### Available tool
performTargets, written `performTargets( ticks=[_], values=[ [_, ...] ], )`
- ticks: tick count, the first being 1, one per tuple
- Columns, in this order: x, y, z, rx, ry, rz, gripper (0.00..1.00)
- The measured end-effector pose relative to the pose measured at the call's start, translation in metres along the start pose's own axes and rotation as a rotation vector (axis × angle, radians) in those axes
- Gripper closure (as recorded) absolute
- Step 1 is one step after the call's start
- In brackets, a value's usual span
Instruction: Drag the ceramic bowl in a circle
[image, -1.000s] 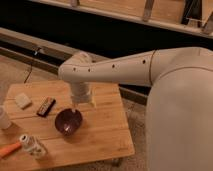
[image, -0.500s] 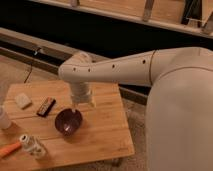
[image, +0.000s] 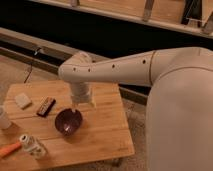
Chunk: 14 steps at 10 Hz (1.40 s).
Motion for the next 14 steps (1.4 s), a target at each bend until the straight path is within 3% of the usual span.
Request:
performTargets(
  ticks=[4, 8, 10, 14],
  values=[
    [0.000, 0.000, 0.000, 0.001, 0.000, -0.001, 0.35],
    [0.010, 0.017, 0.008, -0.035, -0.019, -0.058, 0.35],
    [0.018, 0.021, 0.017, -0.037, -0.011, -0.079, 0.35],
    [0.038, 0.034, 0.059, -0.040, 0.043, -0.105, 0.35]
  ],
)
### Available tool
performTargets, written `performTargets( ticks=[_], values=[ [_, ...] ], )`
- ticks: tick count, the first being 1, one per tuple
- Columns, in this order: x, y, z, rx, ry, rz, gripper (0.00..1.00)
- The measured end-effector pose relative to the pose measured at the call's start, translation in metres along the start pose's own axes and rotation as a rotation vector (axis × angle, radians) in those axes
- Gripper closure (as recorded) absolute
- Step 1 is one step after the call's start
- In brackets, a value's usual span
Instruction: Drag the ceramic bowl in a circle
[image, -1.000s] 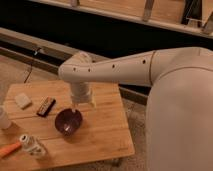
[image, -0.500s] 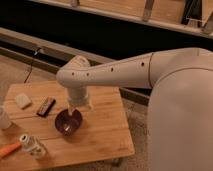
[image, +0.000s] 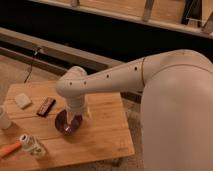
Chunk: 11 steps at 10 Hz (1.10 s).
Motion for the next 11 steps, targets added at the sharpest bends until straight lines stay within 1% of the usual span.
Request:
performTargets(
  ticks=[2, 4, 7, 9, 10, 11],
  values=[
    [-0.005, 0.007, 0.018, -0.017, -0.002, 0.004, 0.35],
    [-0.013, 0.010, 0.035, -0.023, -0.016, 0.014, 0.35],
    [-0.021, 0.011, 0.054, -0.011, -0.041, 0.011, 0.35],
    [-0.023, 0.012, 0.060, -0.008, -0.049, 0.011, 0.35],
    [-0.024, 0.013, 0.065, -0.006, -0.054, 0.010, 0.38],
    [-0.024, 0.015, 0.068, -0.006, -0.058, 0.011, 0.46]
  ],
)
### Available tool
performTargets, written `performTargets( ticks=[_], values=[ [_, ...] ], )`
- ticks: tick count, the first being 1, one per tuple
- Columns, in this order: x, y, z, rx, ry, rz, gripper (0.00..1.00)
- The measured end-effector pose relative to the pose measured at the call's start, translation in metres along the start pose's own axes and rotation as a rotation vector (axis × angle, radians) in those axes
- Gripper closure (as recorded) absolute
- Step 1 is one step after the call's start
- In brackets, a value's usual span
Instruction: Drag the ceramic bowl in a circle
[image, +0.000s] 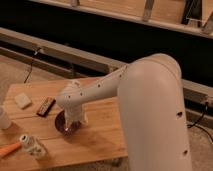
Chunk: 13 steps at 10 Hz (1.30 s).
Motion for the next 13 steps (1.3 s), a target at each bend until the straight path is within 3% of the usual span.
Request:
performTargets(
  ticks=[2, 3, 4, 8, 13],
  values=[
    [0.000, 0.002, 0.004, -0.002, -0.007, -0.003, 0.63],
    [0.000, 0.005, 0.004, -0.006, -0.011, -0.007, 0.77],
    [0.000, 0.006, 0.003, -0.010, -0.016, -0.011, 0.82],
    [0.002, 0.012, 0.000, -0.009, -0.014, -0.027, 0.83],
    [0.014, 0.015, -0.002, 0.037, 0.017, -0.072, 0.83]
  ],
)
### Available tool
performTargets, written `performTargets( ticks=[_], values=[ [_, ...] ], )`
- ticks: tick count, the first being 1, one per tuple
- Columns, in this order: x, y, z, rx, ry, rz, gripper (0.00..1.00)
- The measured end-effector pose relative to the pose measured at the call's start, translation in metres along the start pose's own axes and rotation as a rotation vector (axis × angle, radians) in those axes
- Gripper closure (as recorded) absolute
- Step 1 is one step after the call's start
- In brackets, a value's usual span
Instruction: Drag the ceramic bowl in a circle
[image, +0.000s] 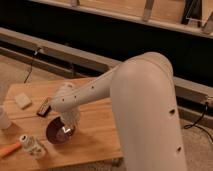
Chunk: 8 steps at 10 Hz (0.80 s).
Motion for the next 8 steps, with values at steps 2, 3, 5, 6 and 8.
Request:
performTargets(
  ticks=[2, 3, 5, 6, 8],
  values=[
    [0.015, -0.005, 0.002, 0.005, 0.036, -0.004, 0.83],
    [0.025, -0.014, 0.003, 0.022, 0.058, -0.007, 0.83],
    [0.037, -0.030, 0.002, 0.058, 0.082, -0.012, 0.83],
    [0.044, -0.043, 0.001, 0.089, 0.095, -0.013, 0.83],
    [0.051, -0.064, -0.001, 0.135, 0.108, -0.004, 0.83]
  ],
)
